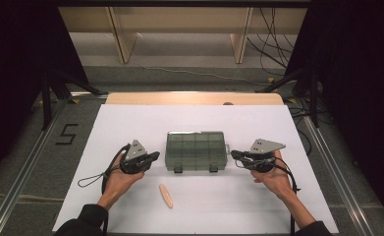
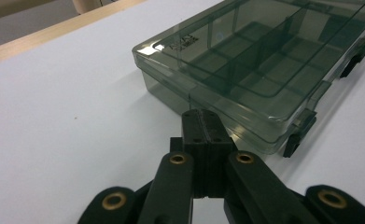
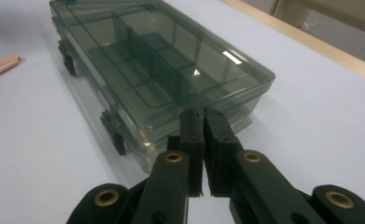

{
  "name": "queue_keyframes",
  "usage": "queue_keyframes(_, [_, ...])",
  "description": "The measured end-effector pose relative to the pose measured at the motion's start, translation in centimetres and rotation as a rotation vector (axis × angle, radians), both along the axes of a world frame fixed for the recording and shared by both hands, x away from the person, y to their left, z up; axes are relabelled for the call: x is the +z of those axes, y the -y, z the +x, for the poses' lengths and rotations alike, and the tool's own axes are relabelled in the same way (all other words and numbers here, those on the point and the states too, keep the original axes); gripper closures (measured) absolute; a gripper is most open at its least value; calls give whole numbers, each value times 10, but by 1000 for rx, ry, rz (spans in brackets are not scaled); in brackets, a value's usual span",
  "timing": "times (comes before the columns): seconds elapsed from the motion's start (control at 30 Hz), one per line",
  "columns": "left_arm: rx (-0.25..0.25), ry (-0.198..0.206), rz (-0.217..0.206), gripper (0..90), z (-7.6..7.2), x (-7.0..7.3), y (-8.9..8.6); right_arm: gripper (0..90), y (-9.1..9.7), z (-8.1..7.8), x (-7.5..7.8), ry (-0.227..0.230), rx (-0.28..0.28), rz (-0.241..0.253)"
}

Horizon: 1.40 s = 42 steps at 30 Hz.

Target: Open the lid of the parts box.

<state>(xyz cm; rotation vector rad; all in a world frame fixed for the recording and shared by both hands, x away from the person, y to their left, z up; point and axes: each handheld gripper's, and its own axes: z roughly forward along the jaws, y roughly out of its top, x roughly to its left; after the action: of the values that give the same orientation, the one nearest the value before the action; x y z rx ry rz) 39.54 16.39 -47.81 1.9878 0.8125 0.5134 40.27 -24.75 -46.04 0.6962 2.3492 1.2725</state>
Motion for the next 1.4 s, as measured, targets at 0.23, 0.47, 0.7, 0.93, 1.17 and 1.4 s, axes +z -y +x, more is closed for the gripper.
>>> queue_keyframes(0.23, [-26,-12,22,898,4,-3,2,900,-2,3,-7,-21,19,-40])
queue_keyframes(0.47, [-45,-23,34,899,5,-7,6,900,-6,7,-14,-41,39,-90])
queue_keyframes(0.7, [-65,-40,55,899,5,-8,7,900,-9,11,-17,-46,41,-101])
queue_keyframes(0.93, [-76,-48,48,899,4,-6,13,900,-13,13,-19,-54,55,-98])
queue_keyframes(1.17, [-83,-18,32,899,5,-1,17,900,-15,18,-12,-24,53,-72])
queue_keyframes(1.4, [-82,10,21,899,7,6,18,900,-17,20,-10,-10,51,-44])
